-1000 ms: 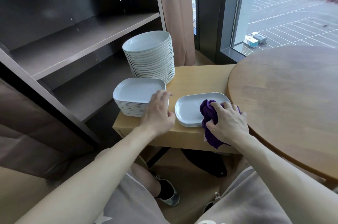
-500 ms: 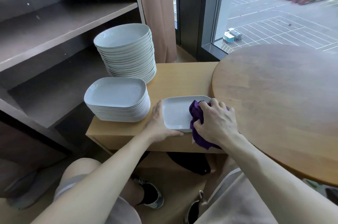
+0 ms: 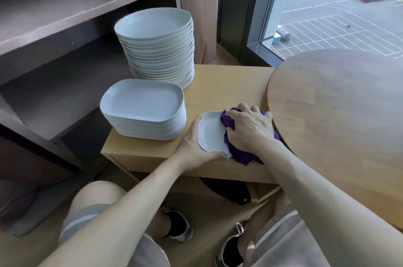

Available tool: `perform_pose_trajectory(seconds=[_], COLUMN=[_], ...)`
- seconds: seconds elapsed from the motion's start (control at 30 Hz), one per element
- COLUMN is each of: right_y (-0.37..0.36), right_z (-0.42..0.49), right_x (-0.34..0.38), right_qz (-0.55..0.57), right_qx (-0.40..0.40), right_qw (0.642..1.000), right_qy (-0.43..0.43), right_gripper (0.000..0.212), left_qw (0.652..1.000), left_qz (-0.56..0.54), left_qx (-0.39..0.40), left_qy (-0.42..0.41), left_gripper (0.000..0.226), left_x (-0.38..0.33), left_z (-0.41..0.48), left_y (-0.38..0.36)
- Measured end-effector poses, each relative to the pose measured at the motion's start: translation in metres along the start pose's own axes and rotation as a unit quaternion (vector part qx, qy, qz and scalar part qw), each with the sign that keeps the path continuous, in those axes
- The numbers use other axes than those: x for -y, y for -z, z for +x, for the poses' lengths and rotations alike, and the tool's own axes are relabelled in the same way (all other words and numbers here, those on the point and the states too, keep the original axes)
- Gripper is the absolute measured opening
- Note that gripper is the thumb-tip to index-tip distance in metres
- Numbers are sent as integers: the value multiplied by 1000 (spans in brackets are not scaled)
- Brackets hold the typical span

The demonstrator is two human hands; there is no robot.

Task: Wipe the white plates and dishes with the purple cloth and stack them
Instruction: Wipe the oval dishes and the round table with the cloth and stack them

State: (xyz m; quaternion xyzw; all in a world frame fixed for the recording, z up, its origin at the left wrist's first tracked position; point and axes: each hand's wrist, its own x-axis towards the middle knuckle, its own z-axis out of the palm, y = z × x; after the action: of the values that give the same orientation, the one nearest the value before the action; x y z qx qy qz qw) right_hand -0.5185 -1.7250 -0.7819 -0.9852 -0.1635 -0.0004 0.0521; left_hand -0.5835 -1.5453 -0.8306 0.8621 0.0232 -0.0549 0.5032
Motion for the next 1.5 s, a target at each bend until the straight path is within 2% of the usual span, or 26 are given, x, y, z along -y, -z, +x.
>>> perform_pose_trajectory(seconds=[0.1,0.23,0.37,0.57,0.63,0.73,0.87,1.07,1.17,1.3,1.5], right_y=[4,9,16,27,29,34,42,45,38,27,10], right_z=[8,16,16,0,-9,-22,-36,-35,-23,-5,10], right_x=[14,31,35,30,27,18,-2,-34,-35,-28,-2], right_qz=[-1,6,21,1,-24,-40,-87,-205,-229,-174,-62], right_qx=[38,86,141,203,199,185,174,135,106,58,34], right_qw=[999,992,981,962,962,969,975,968,967,983,996], right_qy=[39,96,134,185,187,159,104,52,38,17,49], right_gripper=[39,41,49,51,46,35,40,31,27,28,37], left_qw=[1000,999,999,998,997,998,999,999,999,999,999], left_qz=[-15,-41,-42,-46,-43,-32,-22,-24,-25,-24,-25], left_qx=[-1,-2,15,30,33,25,9,6,9,15,23], left_qy=[2,-5,-1,42,54,40,37,35,31,31,26], left_gripper=[110,125,113,140,143,133,131,130,129,131,129], left_x=[-1,2,1,0,1,0,0,1,3,9,12], left_z=[3,6,4,4,3,3,4,6,8,9,10], left_y=[1,2,5,5,7,7,5,5,6,5,4])
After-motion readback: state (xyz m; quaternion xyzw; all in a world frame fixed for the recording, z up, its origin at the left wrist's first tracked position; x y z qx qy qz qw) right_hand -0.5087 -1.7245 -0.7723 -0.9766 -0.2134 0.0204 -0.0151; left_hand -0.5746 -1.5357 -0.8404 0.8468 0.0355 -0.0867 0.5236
